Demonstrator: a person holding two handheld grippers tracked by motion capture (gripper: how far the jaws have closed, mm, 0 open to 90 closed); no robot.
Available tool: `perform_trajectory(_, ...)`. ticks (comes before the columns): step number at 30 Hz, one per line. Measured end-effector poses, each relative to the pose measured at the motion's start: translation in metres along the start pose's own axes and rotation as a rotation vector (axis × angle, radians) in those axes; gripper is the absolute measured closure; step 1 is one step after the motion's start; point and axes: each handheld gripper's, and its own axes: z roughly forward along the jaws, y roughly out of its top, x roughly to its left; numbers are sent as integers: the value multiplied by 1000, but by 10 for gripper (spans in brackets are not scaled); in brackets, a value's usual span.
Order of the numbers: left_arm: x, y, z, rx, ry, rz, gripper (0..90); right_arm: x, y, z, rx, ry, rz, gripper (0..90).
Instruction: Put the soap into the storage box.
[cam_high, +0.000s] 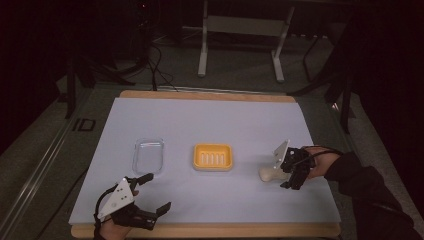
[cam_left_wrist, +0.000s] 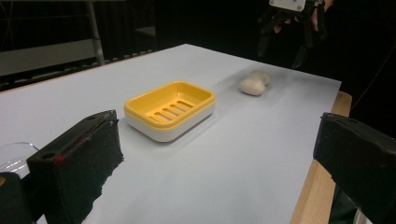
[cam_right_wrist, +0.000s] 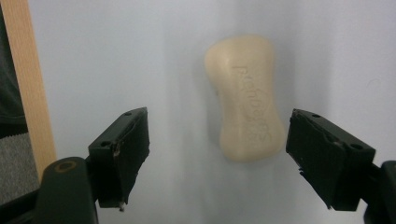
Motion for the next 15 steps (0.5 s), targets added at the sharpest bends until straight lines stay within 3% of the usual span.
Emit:
perform_trajectory(4,0,0,0,1,-1,3,11,-3,1,-2,-33,-7,2,220)
perform_trajectory(15,0,0,0,-2,6,1,11,-13,3,11,-30,6,-13,237)
